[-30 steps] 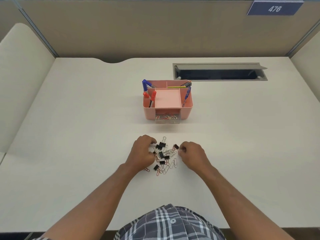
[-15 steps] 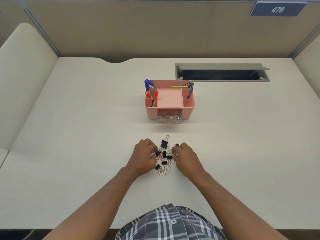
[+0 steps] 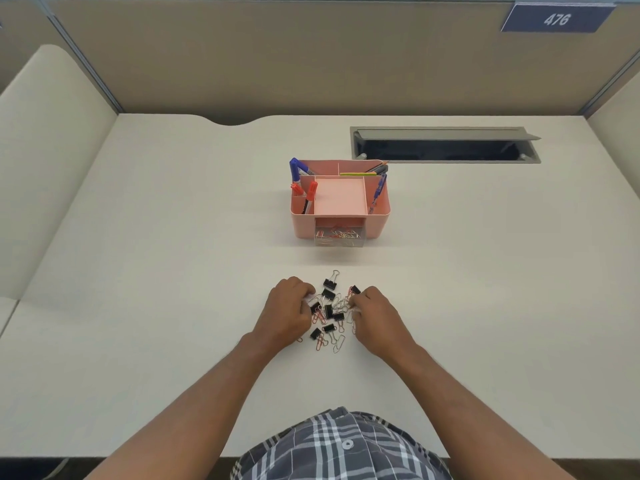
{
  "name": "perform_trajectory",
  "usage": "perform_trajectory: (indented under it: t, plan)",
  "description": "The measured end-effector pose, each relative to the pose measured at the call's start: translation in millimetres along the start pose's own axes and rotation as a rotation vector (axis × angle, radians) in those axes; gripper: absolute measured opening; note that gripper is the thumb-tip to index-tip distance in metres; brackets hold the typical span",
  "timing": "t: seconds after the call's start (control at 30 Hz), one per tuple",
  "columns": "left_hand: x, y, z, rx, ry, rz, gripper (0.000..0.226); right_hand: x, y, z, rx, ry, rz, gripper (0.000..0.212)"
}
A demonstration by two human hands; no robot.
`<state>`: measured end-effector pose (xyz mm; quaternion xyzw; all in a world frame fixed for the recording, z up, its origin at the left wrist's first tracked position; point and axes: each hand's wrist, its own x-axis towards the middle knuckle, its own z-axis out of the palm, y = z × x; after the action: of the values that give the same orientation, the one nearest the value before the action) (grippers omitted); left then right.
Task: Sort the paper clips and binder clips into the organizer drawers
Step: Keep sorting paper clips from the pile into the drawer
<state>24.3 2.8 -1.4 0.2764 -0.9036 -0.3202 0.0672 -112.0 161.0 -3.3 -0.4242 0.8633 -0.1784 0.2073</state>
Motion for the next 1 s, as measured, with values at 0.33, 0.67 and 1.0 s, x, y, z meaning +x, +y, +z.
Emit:
perform_trajectory:
  t: [0.33, 0.67, 1.0]
  plan:
    - [11.7, 3.6, 5.0, 0.136, -0.061, -0.041, 0.018, 1.9, -3.2, 5.2, -0.018, 0.021, -0.004, 0.017]
    - [13.6, 5.1, 9.7, 0.172, -0.056, -0.056, 0.007, -1.6, -4.3, 3.2, -0.037, 0.062, -0.039, 0.01]
    - [8.9, 5.2, 5.6, 0.141, -0.04, -0.07, 0.017, -3.1, -1.9, -3.8, 0.014, 0.024, 0.019, 0.009]
